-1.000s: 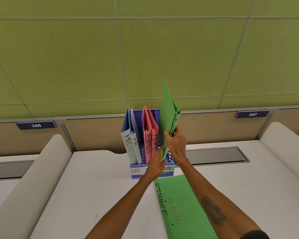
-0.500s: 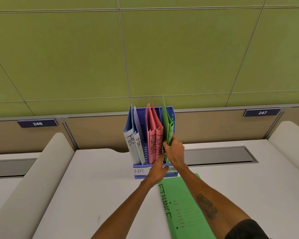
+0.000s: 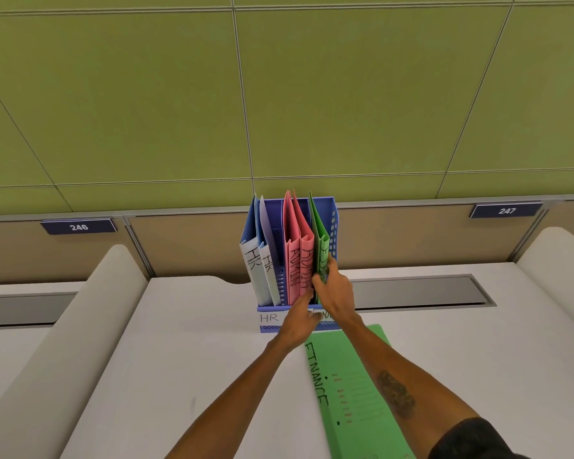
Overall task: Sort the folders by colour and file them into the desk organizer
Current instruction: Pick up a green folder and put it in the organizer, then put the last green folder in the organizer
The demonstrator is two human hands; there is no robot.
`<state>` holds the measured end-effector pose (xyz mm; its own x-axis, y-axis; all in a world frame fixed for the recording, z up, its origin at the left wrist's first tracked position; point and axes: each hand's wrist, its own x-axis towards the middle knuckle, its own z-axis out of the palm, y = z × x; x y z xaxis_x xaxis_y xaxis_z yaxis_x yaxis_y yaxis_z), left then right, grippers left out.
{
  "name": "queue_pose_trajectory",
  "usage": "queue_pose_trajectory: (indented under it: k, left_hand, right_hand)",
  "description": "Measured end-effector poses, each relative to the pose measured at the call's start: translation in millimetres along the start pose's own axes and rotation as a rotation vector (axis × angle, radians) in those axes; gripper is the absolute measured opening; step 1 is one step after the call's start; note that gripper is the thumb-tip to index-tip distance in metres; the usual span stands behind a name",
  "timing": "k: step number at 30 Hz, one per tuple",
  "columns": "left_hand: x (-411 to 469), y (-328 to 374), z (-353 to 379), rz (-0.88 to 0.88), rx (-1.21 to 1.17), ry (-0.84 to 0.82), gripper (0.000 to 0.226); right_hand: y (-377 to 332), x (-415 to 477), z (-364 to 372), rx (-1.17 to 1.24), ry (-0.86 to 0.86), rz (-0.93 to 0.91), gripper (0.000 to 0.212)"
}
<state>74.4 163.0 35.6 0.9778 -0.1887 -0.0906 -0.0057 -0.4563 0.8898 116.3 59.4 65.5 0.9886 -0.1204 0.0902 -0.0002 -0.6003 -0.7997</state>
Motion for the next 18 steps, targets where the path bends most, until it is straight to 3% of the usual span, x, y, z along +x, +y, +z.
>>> queue_pose_trajectory:
  k: [11, 14, 18]
  left_hand:
    - [-39.9, -34.7, 38.8, -0.176, 0.058, 0.017, 0.063]
    - [-58.5, -48.7, 53.5, -0.235, 0.060, 0.032, 0.051]
    - [-86.7, -69.2, 70.5, -0.297, 0.089, -0.006, 0.055]
  right_hand:
    - [47.2, -54.6, -17.6, -0.060, -0.036, 0.039, 0.055]
    - [75.6, -79.5, -23.8, -0.066, -0.038, 0.156, 0.056]
    - [123.4, -113.2, -31.8, -0.220, -0.149, 0.371, 0.062]
